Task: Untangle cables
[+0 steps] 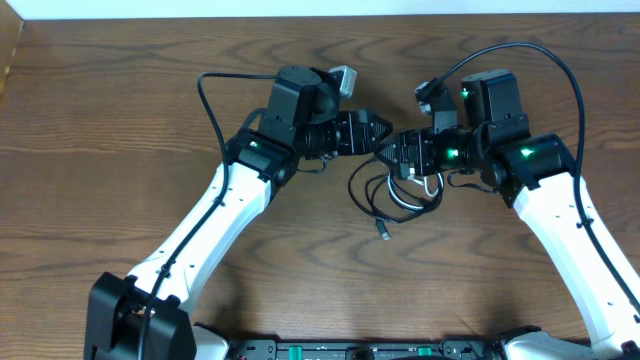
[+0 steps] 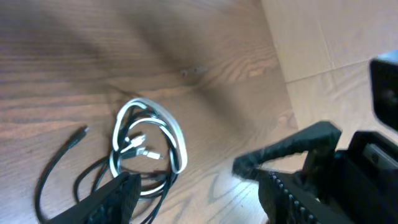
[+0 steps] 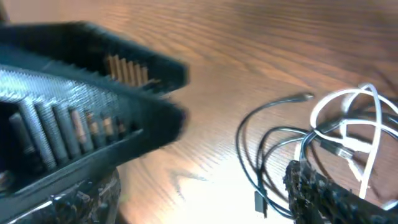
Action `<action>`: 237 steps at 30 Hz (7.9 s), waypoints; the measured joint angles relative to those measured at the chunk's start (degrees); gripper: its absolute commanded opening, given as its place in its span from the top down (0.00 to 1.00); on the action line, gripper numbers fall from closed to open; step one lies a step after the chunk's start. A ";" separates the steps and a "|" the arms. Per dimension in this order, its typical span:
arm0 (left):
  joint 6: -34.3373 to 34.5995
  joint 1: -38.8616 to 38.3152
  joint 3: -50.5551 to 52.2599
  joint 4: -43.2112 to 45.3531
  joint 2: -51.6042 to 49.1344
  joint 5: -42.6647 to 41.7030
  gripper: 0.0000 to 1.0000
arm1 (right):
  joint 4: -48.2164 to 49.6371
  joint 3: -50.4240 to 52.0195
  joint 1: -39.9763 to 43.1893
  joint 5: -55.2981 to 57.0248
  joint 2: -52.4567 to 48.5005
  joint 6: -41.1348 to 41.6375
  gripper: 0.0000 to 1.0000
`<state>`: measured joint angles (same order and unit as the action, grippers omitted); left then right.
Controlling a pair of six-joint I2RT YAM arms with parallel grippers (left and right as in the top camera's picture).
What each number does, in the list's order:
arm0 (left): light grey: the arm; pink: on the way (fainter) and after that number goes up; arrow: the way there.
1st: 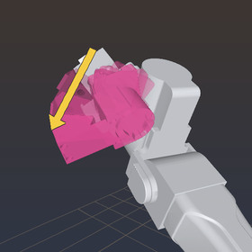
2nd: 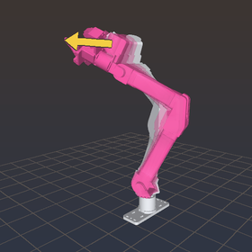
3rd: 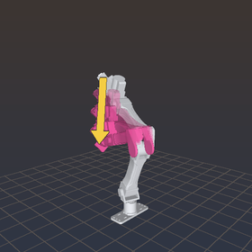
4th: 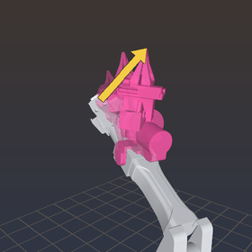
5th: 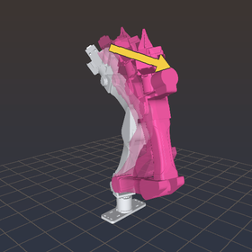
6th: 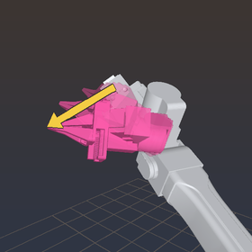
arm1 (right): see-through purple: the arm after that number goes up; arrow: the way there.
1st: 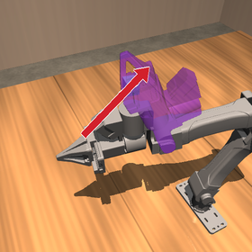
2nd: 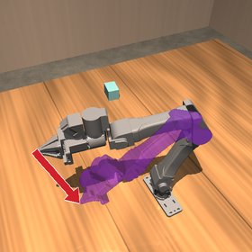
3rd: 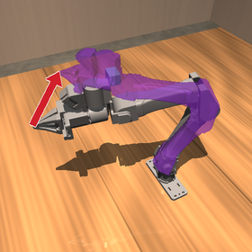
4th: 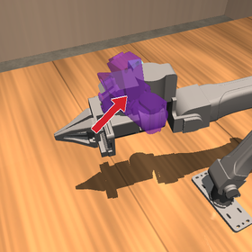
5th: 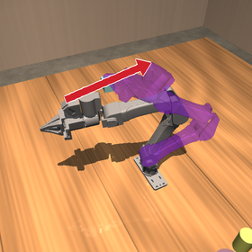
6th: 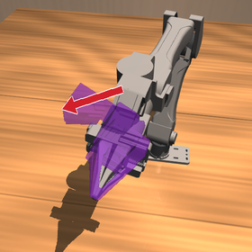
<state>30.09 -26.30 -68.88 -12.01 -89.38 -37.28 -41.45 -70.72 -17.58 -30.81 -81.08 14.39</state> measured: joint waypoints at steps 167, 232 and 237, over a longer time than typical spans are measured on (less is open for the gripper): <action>-8.41 1.60 -5.92 -8.61 -6.23 -20.28 0.93 | -3.50 -1.66 12.66 1.51 3.67 3.69 0.55; -15.37 15.47 -5.81 -32.70 -6.62 3.02 0.93 | -5.42 -1.77 16.87 66.31 -5.11 10.86 0.99; -17.03 18.64 -5.81 -36.22 -6.62 9.22 0.93 | -5.25 -1.77 17.51 59.98 -5.99 10.14 0.99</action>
<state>13.06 -7.66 -74.70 -48.23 -96.01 -28.05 -46.70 -72.49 -0.08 29.17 -87.07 24.53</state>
